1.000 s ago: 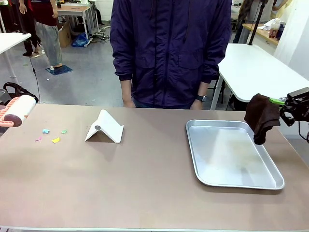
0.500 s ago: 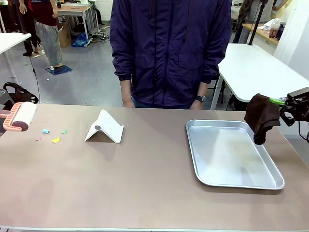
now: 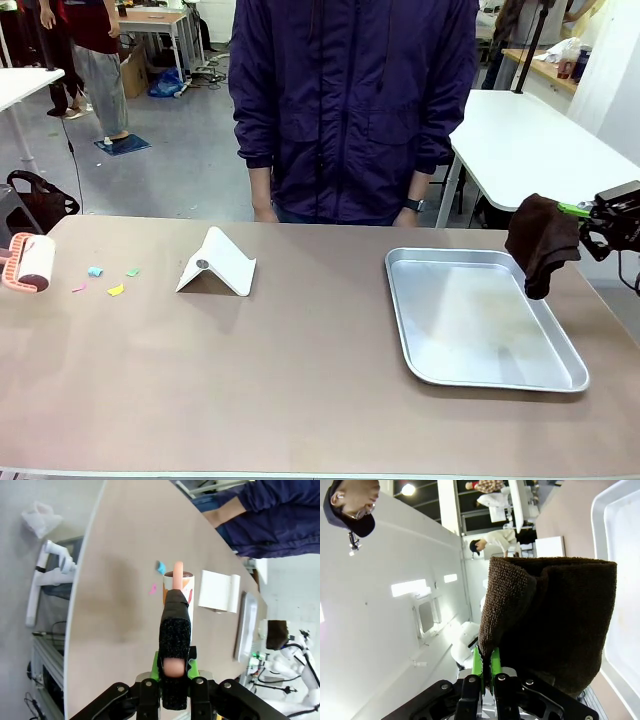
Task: Clean the surface of the table.
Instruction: Clean the area not pointed to by the person.
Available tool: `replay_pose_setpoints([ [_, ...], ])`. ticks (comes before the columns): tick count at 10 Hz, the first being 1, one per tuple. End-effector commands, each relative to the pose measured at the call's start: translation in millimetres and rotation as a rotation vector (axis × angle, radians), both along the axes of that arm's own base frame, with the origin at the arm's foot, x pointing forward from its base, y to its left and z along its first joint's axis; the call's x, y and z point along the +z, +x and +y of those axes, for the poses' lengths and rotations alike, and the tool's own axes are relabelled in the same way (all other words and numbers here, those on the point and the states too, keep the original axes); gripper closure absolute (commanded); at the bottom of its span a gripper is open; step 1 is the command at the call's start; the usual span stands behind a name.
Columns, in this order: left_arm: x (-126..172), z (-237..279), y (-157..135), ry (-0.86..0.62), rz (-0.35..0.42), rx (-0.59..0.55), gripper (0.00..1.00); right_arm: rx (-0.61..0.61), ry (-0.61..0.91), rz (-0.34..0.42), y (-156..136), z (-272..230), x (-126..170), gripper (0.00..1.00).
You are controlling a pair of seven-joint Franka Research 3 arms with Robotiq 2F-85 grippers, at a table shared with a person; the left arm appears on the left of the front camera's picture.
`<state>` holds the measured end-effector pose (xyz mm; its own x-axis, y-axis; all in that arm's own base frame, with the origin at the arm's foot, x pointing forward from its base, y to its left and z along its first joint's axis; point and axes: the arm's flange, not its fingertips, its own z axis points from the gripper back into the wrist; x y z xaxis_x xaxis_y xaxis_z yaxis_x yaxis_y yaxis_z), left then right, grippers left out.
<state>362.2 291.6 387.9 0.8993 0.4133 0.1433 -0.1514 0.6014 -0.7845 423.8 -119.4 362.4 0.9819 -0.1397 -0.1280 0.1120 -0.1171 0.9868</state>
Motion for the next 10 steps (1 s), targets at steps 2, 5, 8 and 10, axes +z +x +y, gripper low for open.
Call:
replay_pose_setpoints([
  [2, -13.0, -16.3, -0.7, 0.080, 0.031, -0.010, 0.97, -0.002, 0.010, 0.011, -0.5, -1.3, 6.3, 0.93],
  [5, -32.1, -29.0, 4.3, 0.121, 0.077, -0.023, 0.97, -0.002, 0.010, 0.011, -0.5, -1.3, 6.3, 0.93],
  [8, -44.2, -43.8, 8.8, 0.159, 0.108, -0.028, 0.97, -0.002, 0.010, 0.011, -0.5, -1.3, 6.3, 0.93],
  [10, -51.4, -47.9, 14.3, 0.162, 0.129, -0.005, 0.97, -0.002, 0.010, 0.011, -0.5, -1.3, 6.3, 0.93],
])
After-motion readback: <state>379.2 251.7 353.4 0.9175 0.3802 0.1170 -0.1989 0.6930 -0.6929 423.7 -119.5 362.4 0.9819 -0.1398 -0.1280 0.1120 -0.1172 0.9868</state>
